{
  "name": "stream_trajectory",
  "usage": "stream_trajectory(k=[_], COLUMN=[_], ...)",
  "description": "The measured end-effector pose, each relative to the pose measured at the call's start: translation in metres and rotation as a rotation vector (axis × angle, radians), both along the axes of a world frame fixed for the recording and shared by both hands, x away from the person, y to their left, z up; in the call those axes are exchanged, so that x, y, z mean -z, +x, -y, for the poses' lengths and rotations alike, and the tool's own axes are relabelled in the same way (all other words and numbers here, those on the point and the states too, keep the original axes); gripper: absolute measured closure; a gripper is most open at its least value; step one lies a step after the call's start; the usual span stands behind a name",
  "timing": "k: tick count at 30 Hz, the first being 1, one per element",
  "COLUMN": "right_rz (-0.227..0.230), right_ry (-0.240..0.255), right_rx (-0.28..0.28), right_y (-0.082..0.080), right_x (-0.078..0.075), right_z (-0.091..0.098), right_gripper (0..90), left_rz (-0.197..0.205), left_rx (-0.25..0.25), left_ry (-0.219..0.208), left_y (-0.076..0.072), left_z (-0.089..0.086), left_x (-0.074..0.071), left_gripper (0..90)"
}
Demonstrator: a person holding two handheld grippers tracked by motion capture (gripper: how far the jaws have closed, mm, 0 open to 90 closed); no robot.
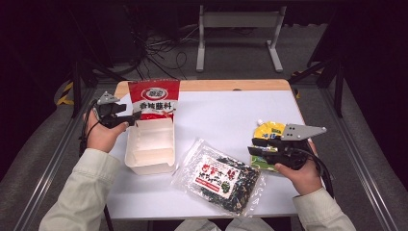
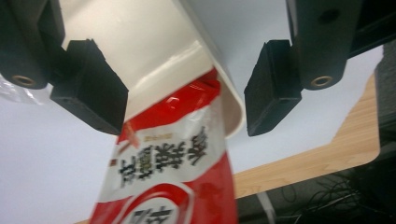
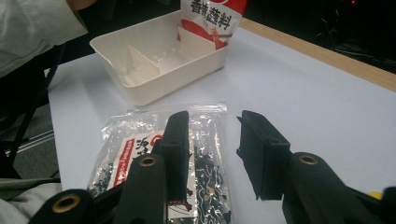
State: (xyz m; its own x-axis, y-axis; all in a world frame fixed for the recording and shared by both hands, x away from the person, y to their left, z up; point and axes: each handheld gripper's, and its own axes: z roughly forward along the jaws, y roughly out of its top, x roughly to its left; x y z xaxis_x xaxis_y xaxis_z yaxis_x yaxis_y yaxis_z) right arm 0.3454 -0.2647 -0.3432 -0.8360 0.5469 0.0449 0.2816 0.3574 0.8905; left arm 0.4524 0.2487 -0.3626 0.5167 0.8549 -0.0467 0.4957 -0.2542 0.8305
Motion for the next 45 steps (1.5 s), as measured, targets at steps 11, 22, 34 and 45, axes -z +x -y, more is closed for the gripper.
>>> stream_trajectory(k=[11,22,34,45], right_rz=[-0.014,-0.067,-0.119,-0.13], right_ry=[-0.002,-0.036,-0.061,-0.065], right_rx=[0.057,0.113,0.149,0.1], right_y=[0.005,0.01,0.014,0.019], right_x=[0.0,0.001,0.004,0.005], right_z=[0.014,0.025,0.028,0.015], right_gripper=[61.7,59.0,60.5,63.7], left_rz=[0.033,0.041,0.002,-0.015], left_rx=[0.109,0.216,0.308,0.35], left_ry=[-0.067,-0.059,-0.058,-0.086], left_y=[-0.048,-0.075,-0.095,-0.103], left_z=[0.022,0.04,0.055,0.056], left_x=[-0.006,-0.016,-0.008,-0.007], left_gripper=[27.3,25.9,24.7,23.8])
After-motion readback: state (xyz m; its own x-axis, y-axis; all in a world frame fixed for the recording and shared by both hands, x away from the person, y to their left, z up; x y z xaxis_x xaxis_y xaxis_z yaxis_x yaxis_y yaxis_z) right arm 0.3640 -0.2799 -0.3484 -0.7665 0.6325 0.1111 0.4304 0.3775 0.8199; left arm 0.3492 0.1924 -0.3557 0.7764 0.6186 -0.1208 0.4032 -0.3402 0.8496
